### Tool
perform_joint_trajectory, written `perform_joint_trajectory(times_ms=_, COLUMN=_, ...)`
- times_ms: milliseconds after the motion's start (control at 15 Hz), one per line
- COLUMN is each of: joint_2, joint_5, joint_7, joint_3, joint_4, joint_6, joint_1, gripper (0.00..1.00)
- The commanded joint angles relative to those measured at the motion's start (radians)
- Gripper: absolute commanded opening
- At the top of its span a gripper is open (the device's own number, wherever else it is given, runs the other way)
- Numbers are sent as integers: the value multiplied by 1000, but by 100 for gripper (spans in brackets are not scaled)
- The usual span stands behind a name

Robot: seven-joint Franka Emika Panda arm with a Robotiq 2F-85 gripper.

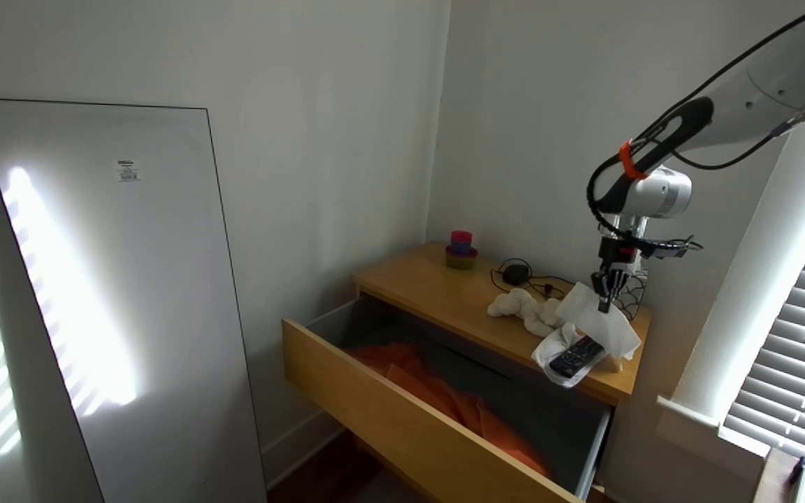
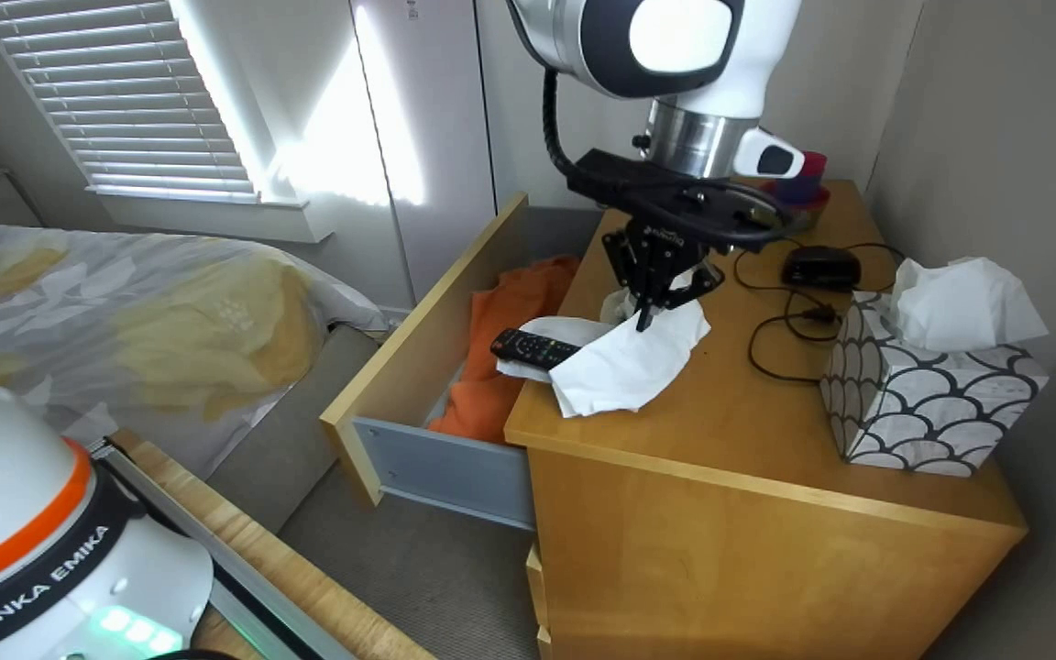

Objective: Pull out one white tissue from the box and put it on the remote, wipe the remote with the white tissue, pick up the white tissue from the remote and put it on the table

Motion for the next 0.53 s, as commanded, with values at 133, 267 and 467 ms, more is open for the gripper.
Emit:
perform_joint_trajectory(times_ms=133, joint_2=-218, joint_5=-63, joint_7=115, joint_3=-55, joint_4=-114, joint_6=178, joint_1=51, gripper=0)
perform_joint_trajectory(times_ms=267, joint_2=-220, joint_5=-133, joint_7=211, joint_3=-82, joint_4=-70, joint_6=194, joint_1=62, gripper=0)
perform_joint_trajectory(times_ms=467, joint_2=-199, joint_5=-257, joint_7=335, joint_3=-99, joint_4=-17, joint_6=228, joint_1=82, gripper=0)
